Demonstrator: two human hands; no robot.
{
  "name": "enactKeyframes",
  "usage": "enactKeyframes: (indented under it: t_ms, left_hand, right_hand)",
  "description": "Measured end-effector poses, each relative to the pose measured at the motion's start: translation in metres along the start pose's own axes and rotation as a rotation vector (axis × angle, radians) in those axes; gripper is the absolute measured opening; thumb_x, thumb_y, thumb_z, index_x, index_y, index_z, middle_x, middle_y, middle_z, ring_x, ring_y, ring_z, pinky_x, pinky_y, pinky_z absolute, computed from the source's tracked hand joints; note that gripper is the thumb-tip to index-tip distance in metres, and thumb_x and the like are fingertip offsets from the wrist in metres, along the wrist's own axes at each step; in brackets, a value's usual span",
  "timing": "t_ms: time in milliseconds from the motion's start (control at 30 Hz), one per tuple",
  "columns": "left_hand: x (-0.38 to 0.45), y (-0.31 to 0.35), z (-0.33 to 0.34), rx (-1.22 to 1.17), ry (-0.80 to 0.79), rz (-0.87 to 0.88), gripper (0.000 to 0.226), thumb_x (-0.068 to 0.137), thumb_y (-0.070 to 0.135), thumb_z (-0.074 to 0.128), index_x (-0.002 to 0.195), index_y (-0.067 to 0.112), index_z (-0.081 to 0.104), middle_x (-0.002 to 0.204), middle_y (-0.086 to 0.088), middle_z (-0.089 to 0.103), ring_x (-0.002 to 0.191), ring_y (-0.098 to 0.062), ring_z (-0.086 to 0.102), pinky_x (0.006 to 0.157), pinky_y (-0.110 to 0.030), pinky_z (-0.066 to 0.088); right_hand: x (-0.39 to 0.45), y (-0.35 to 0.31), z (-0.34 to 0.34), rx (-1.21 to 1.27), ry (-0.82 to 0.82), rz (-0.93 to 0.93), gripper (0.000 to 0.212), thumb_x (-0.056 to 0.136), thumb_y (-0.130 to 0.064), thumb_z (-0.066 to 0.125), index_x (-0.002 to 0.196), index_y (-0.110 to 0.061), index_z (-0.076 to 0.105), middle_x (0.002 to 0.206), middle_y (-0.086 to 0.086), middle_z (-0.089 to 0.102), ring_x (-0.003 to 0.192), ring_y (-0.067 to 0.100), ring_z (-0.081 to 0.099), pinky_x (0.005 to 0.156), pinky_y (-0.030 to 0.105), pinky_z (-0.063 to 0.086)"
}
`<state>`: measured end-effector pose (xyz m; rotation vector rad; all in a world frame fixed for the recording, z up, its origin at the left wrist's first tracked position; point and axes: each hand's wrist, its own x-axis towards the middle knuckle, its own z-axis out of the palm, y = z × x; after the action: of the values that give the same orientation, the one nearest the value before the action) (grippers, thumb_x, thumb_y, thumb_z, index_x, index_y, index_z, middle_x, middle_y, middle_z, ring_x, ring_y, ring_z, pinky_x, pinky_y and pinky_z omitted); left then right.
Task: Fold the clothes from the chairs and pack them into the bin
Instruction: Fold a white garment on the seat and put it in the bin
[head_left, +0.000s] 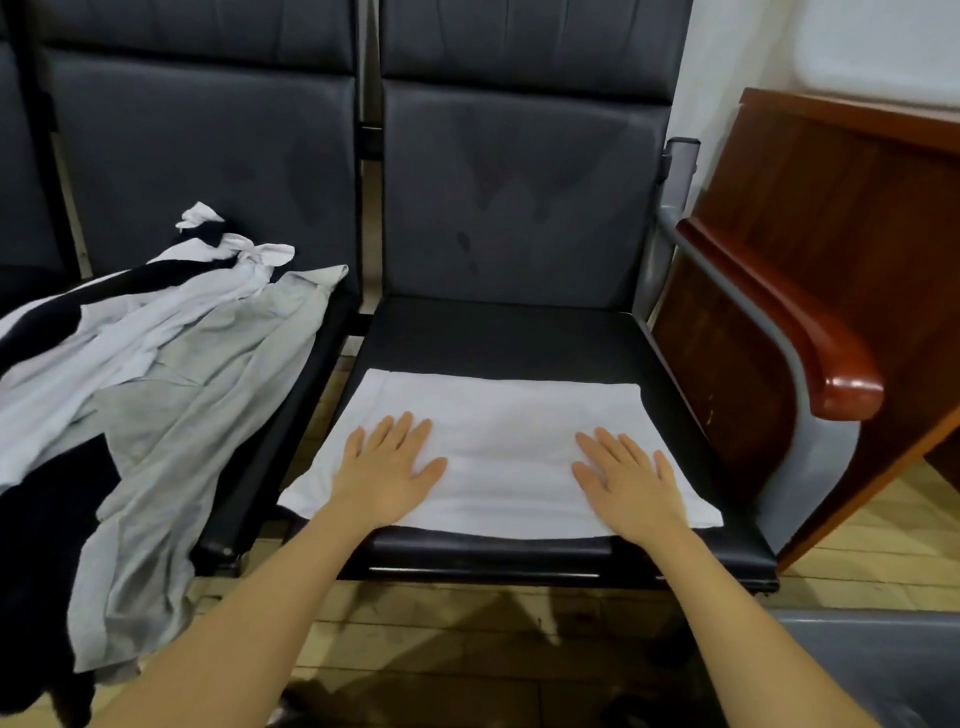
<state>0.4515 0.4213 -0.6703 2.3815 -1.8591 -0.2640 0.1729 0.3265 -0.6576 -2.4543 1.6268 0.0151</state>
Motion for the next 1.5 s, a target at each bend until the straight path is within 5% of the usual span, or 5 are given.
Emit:
enactKeyframes:
  t_ms: [200, 567, 733, 933, 1500]
  left_hand:
    - [-0.007, 0.005, -0.018, -0.134, 0.209, 0.131, 0.066, 0.079, 0.070, 0.028, 0.130, 0.034, 0.050, 0.136, 0.008, 0.042, 0.127, -0.015, 0.035, 0.103, -0.031, 0.021]
    - [-0.044, -0.015, -0.002, -0.287, 0.313, 0.484, 0.039, 0.086, 0.042, 0.043, 0.093, 0.018, 0.074, 0.089, 0.003, 0.065, 0.079, -0.017, 0.058, 0.067, -0.034, 0.048]
    - [-0.048, -0.017, -0.014, -0.163, 0.560, 0.567, 0.034, 0.094, 0.036, 0.046, 0.089, 0.017, 0.074, 0.088, -0.001, 0.064, 0.079, -0.015, 0.052, 0.066, -0.027, 0.037]
    - [-0.062, -0.027, -0.001, -0.079, 0.364, 0.662, 0.031, 0.088, 0.037, 0.049, 0.092, 0.018, 0.073, 0.087, 0.004, 0.063, 0.079, -0.008, 0.048, 0.065, -0.019, 0.038]
    - [-0.049, -0.002, -0.021, -0.243, 0.406, 0.371, 0.038, 0.092, 0.039, 0.045, 0.103, 0.013, 0.070, 0.099, -0.004, 0.066, 0.088, -0.022, 0.060, 0.075, -0.037, 0.048]
  right_hand:
    - [-0.007, -0.045, -0.009, 0.260, 0.205, -0.317, 0.043, 0.089, -0.058, 0.042, 0.115, -0.030, 0.060, 0.116, -0.012, 0.051, 0.108, 0.010, 0.049, 0.096, 0.026, 0.033]
    - [-0.033, -0.051, 0.010, 0.569, 0.139, -0.362, 0.023, 0.086, -0.024, 0.068, 0.077, -0.044, 0.058, 0.088, -0.021, 0.056, 0.091, 0.007, 0.053, 0.091, 0.040, 0.042]
    - [-0.038, -0.052, 0.004, 0.501, 0.299, -0.359, 0.008, 0.086, -0.021, 0.069, 0.085, -0.028, 0.072, 0.087, -0.016, 0.059, 0.090, 0.009, 0.054, 0.091, 0.027, 0.033]
    - [-0.048, -0.046, 0.001, 0.533, -0.030, -0.352, 0.009, 0.082, -0.023, 0.073, 0.087, -0.030, 0.069, 0.090, -0.016, 0.058, 0.091, 0.004, 0.053, 0.084, 0.020, 0.041]
    - [-0.044, -0.059, -0.008, 0.584, 0.194, -0.298, 0.011, 0.091, -0.031, 0.060, 0.100, -0.030, 0.066, 0.092, -0.015, 0.057, 0.088, 0.004, 0.054, 0.081, 0.018, 0.044]
